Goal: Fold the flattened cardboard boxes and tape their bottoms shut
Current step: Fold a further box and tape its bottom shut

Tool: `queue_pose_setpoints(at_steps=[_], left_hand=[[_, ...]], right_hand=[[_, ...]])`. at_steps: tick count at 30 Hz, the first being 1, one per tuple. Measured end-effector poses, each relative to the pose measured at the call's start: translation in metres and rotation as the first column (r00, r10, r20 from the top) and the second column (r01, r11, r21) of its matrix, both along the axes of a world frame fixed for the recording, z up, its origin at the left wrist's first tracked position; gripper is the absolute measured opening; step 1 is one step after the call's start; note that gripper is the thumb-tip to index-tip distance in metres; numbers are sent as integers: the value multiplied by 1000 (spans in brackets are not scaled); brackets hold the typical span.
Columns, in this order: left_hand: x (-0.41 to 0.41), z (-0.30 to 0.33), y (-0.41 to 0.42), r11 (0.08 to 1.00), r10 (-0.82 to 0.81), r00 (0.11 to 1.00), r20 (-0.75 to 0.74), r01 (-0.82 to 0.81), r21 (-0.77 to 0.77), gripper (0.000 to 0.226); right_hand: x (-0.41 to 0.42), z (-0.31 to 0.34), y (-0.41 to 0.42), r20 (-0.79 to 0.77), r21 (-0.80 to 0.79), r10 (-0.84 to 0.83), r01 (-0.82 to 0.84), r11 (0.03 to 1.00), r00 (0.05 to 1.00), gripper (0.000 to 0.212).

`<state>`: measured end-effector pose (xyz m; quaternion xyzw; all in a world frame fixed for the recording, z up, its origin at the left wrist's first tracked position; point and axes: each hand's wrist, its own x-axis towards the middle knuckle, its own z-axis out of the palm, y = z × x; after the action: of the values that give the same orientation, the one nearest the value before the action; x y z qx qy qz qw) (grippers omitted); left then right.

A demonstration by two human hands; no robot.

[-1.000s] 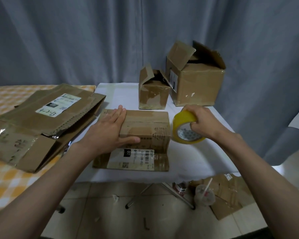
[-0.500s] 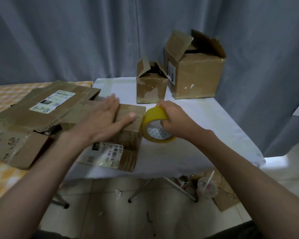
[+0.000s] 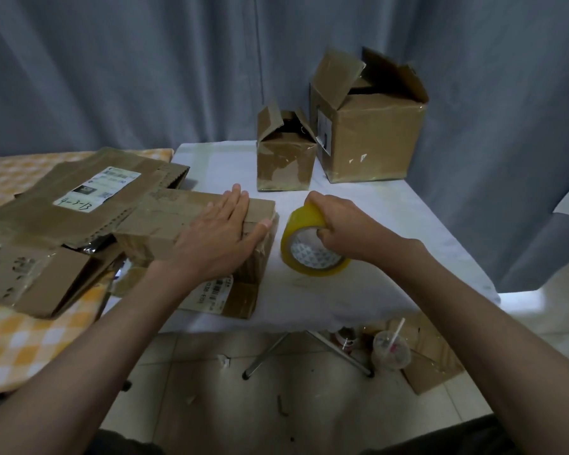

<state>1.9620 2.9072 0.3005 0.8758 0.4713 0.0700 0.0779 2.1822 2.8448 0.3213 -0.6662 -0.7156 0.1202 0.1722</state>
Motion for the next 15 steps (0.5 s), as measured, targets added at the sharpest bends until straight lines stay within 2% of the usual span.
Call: queue_pose_setpoints(at_steps=[3,5,8,11,13,14,15], left_hand=[[2,3,-2,1000,10,1000,2,-10,-9,82],[8,6,-3,999,53,998,40,-53,-8,84],[25,11,-6,988,153,985,75,-152,-28,96],[38,10,-10,977,213,974,78,-211,-41,111],[41,10,-11,974,225,970,95,-220,-55,119],[41,10,-11,973,228,967,111,-221,-67,121],[41,10,-11,972,229,965,129,-221,-76,122]], right_hand=[[6,4,-1,-86,-34,24,-27,999,996,39],[15,4,-5,-260,-113,15,-45,993,966,44],[33,5,-12,-491,-238,-86,-38,971,867,51],[51,8,-12,-644,-208,-62,-97,973,763,49],[63,5,-8,-725,-164,-140,28,986,675,47],[70,0,-4,-706,-136,-184,124,983,684,42],[74,-6,0,-635,-116,-230,204,972,738,34]])
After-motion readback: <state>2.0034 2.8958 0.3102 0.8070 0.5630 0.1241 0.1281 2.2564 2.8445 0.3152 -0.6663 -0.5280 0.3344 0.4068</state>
